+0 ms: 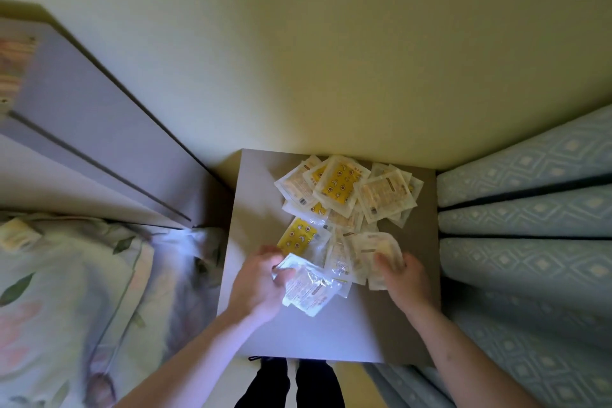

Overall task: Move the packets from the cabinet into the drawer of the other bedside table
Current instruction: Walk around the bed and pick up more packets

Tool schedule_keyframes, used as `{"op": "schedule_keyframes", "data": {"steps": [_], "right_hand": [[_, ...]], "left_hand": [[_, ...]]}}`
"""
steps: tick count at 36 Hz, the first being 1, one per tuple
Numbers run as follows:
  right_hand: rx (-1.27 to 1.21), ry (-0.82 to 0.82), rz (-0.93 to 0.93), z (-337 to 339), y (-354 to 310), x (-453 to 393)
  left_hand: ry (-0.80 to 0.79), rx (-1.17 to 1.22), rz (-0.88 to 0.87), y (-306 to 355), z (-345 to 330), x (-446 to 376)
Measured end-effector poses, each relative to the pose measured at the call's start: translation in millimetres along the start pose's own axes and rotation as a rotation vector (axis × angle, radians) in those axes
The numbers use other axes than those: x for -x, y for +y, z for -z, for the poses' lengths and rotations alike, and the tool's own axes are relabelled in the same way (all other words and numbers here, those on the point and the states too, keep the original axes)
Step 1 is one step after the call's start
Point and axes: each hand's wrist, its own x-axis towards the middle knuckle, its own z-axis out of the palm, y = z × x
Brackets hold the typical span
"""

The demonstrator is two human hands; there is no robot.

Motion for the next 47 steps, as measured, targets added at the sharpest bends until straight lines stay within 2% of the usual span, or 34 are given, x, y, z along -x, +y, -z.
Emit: {"op": "schedule_keyframes", "data": {"steps": [6,12,19,25,30,36,42,47], "right_hand": [[-0.048,0.026,-0.086,-19,-6,-11],[-0.132,-0.029,-0.188,-19,-5,-7],[-0.287,-0.098,-0.248,-4,7,13],[-0.329,-0.147,-0.251,6,25,33],[-0.314,-0.108,-0.247,3,27,39],[-0.264,-0.072,-0.190,-2,23,39],[-0.220,-0.062,-0.174,-10,27,41],[-0.169,-0.051,-0.143,-20,28,48]], "left_hand": [[0.034,-0.062,0.108,7,-20,-23],[0.043,-0.082,0.188,6,-27,-27],[0.104,0.179,0.259,-8,-34,-20],[0.112,0.294,0.254,-10,-46,-16],[0.180,0.250,0.142,1,-48,-30],[0.054,0.016,0.033,26,-36,-48],[-0.017,-0.114,0.086,27,-25,-53],[-0.035,-0.012,0.189,24,-21,-42]]}}
